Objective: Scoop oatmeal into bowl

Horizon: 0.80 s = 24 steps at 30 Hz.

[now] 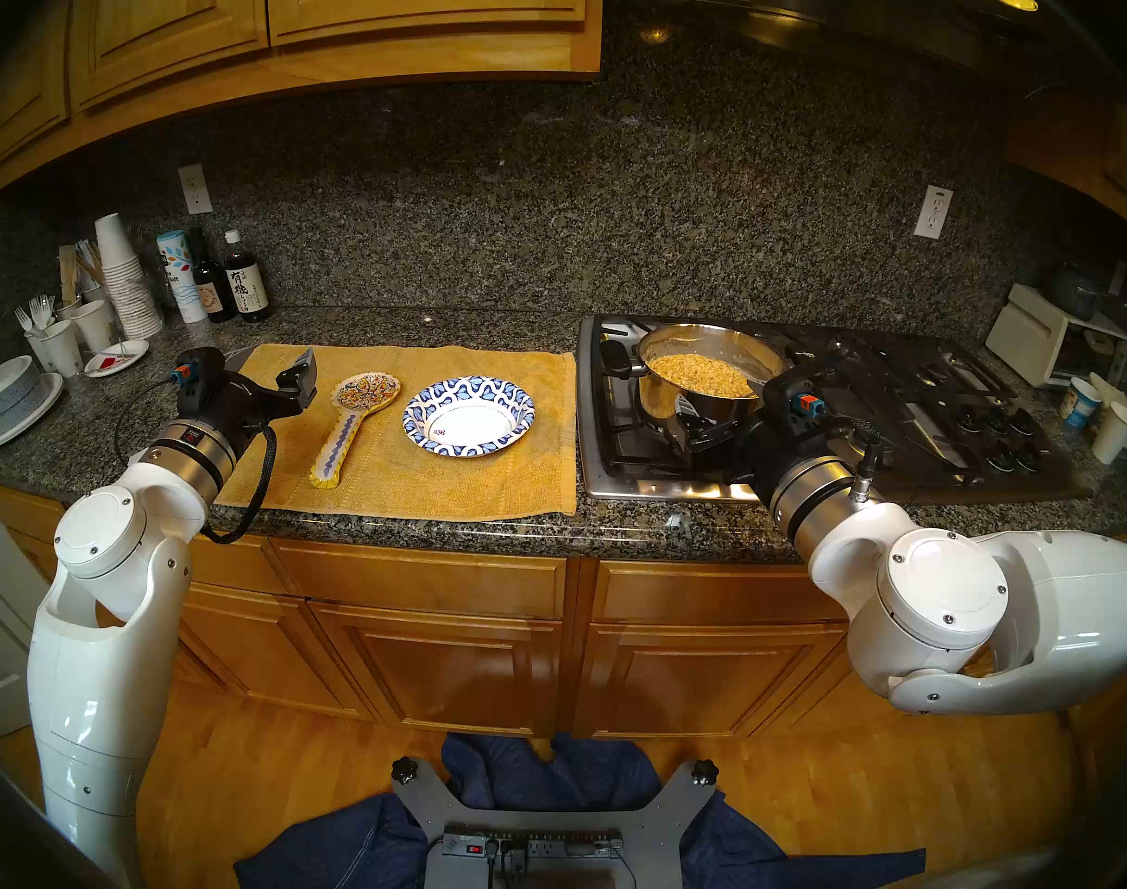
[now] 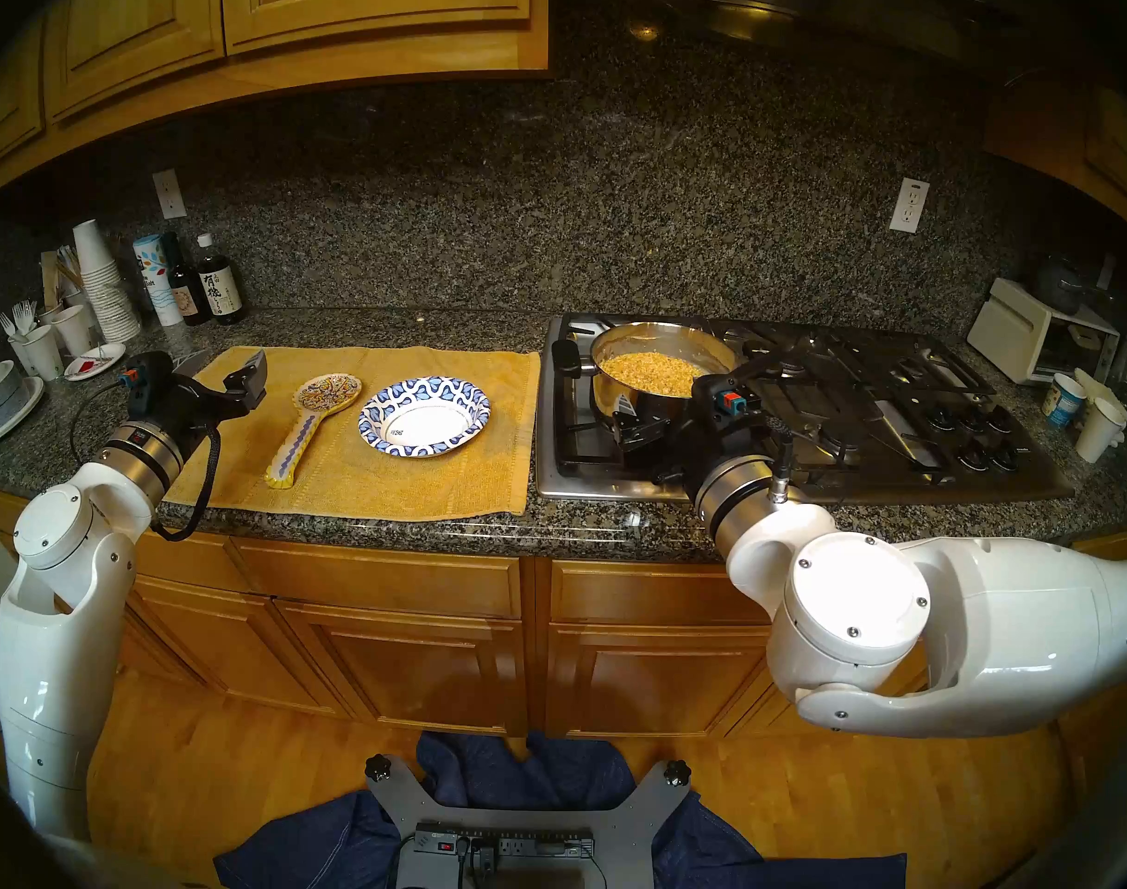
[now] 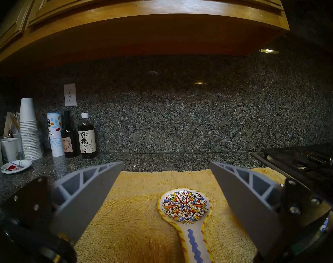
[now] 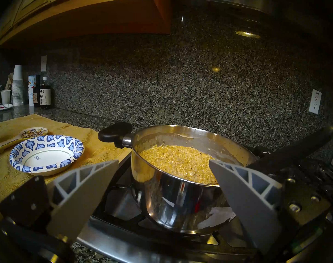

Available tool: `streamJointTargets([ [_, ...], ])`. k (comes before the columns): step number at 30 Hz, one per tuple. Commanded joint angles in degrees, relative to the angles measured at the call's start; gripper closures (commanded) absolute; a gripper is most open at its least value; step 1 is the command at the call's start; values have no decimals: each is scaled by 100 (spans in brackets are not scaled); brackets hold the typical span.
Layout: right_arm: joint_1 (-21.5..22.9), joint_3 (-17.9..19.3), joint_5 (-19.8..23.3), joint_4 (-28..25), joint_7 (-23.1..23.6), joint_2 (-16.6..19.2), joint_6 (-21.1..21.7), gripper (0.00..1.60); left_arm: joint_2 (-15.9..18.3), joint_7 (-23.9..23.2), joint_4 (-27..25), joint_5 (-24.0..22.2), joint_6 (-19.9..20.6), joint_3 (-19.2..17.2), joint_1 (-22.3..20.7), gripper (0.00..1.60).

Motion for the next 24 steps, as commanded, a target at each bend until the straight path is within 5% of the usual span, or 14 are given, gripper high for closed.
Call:
streamJointTargets([
  [1,109,105,-78,-14,-5,2,-39,0,18,3,-138,-10,-60,-52,-105,0],
  [24,132,109,-29,67,-211,256,-108,0,21,5,-137,-12,-61,-51,-104,0],
])
